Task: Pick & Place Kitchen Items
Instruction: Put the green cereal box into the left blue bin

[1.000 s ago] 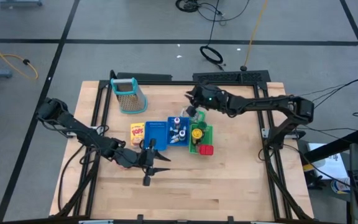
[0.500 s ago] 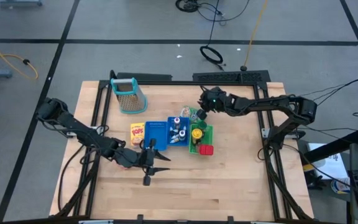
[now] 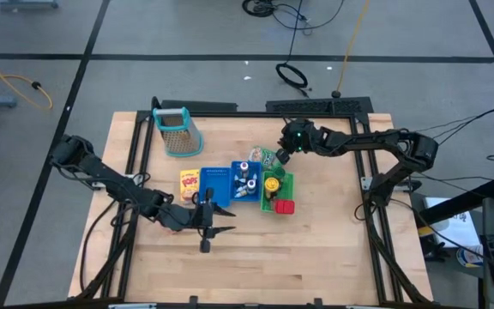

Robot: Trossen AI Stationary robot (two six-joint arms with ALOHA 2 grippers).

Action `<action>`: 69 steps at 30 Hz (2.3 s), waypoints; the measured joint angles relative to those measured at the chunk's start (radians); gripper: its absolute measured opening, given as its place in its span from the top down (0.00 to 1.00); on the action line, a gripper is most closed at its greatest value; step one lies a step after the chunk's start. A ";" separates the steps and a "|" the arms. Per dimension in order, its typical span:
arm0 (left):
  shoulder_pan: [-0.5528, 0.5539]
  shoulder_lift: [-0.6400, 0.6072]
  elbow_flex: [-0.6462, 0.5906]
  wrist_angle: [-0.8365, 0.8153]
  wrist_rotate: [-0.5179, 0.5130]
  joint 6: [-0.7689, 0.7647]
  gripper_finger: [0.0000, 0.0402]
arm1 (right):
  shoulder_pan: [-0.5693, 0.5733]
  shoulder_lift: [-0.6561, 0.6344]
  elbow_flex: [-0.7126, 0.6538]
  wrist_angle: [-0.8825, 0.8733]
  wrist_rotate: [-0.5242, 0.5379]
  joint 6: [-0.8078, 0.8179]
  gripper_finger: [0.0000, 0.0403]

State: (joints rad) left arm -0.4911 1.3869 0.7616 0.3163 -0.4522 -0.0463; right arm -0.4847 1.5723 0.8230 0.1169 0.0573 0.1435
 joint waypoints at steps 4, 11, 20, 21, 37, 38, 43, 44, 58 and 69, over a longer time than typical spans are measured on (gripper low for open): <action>0.000 0.000 0.000 0.000 0.000 0.011 0.60 | 0.000 0.000 0.000 -0.036 -0.005 -0.011 0.85; 0.000 0.000 0.000 0.000 -0.011 0.017 0.60 | 0.009 0.000 0.000 -0.129 -0.007 -0.023 0.85; 0.001 0.000 0.000 -0.001 -0.048 0.018 0.60 | 0.077 0.000 -0.001 -0.175 -0.033 -0.025 0.85; 0.001 0.000 0.000 -0.001 -0.048 0.018 0.60 | 0.086 0.000 -0.001 -0.175 -0.033 -0.025 0.85; 0.001 0.000 0.000 -0.002 -0.048 0.026 0.60 | 0.201 0.001 -0.001 -0.183 -0.005 -0.011 0.85; 0.001 0.000 0.000 -0.002 -0.048 0.028 0.60 | 0.200 0.001 -0.001 -0.168 -0.006 -0.011 0.85; 0.001 0.000 0.000 -0.002 -0.048 0.037 0.60 | 0.194 0.001 -0.001 -0.081 -0.003 -0.027 0.85; 0.001 0.000 0.000 -0.002 -0.048 0.037 0.60 | 0.191 0.001 -0.001 -0.069 -0.003 -0.033 0.85; 0.001 0.000 0.000 -0.002 -0.048 0.038 0.60 | 0.149 0.001 -0.016 0.066 -0.007 -0.065 0.85; 0.001 0.000 0.000 -0.002 -0.047 0.045 0.60 | 0.103 0.118 -0.018 0.161 -0.063 -0.055 0.85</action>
State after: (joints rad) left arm -0.4898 1.3869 0.7612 0.3139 -0.4995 -0.0017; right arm -0.3816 1.6901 0.8047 0.2781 -0.0062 0.0887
